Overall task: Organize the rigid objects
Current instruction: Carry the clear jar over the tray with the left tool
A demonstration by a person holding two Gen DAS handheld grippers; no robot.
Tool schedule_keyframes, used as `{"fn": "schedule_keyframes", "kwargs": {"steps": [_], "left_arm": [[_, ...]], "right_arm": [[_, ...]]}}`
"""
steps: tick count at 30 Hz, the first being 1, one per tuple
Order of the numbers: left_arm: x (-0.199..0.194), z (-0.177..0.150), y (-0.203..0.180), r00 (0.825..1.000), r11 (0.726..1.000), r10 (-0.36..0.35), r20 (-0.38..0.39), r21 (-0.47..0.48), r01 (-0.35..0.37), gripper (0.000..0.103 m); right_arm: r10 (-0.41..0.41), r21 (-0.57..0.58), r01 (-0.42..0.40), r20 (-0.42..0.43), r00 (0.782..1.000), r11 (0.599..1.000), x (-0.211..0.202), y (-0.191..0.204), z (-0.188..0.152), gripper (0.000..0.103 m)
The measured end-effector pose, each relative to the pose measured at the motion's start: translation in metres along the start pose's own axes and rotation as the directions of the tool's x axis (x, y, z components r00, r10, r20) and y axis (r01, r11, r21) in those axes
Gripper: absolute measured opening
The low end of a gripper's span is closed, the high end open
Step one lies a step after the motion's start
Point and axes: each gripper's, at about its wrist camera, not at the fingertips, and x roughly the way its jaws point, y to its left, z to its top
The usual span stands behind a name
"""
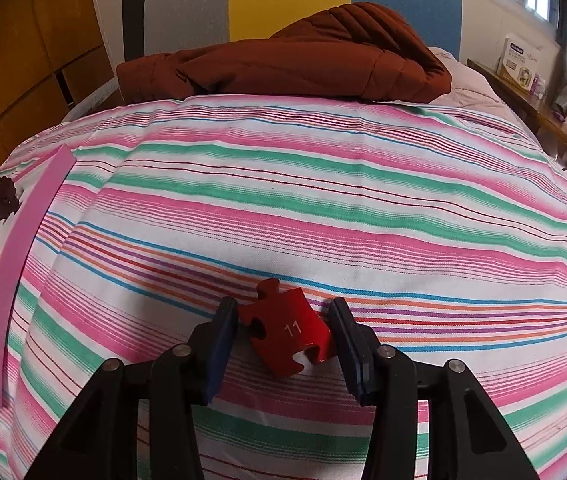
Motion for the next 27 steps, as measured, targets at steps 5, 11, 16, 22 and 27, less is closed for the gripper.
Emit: {"fn": "schedule_keyframes", "kwargs": {"steps": [5, 11, 16, 22, 27], "left_arm": [[-0.001, -0.007, 0.016, 1.0, 0.999, 0.023, -0.01, -0.031, -0.023, 0.067], [-0.001, -0.013, 0.031, 0.999, 0.998, 0.03, -0.021, -0.061, -0.031, 0.067], [-0.002, -0.018, 0.041, 0.999, 0.996, 0.038, -0.033, -0.084, -0.041, 0.067], [-0.004, -0.025, 0.056, 0.998, 0.992, 0.044, -0.04, -0.113, -0.049, 0.067], [-0.012, -0.03, 0.077, 0.997, 0.986, 0.075, -0.034, -0.149, -0.079, 0.067]], "right_arm": [[-0.008, -0.007, 0.008, 0.011, 1.0, 1.0, 0.0, 0.001, -0.001, 0.049], [-0.021, -0.012, 0.021, 0.014, 1.0, 1.0, 0.0, 0.002, -0.002, 0.049], [-0.022, 0.007, 0.022, 0.007, 1.0, 1.0, 0.001, 0.002, 0.0, 0.048], [-0.017, 0.027, 0.017, -0.001, 1.0, 0.999, 0.001, 0.001, 0.0, 0.049], [-0.086, -0.015, 0.086, -0.014, 0.996, 0.996, 0.0, 0.014, 0.002, 0.044]]}}
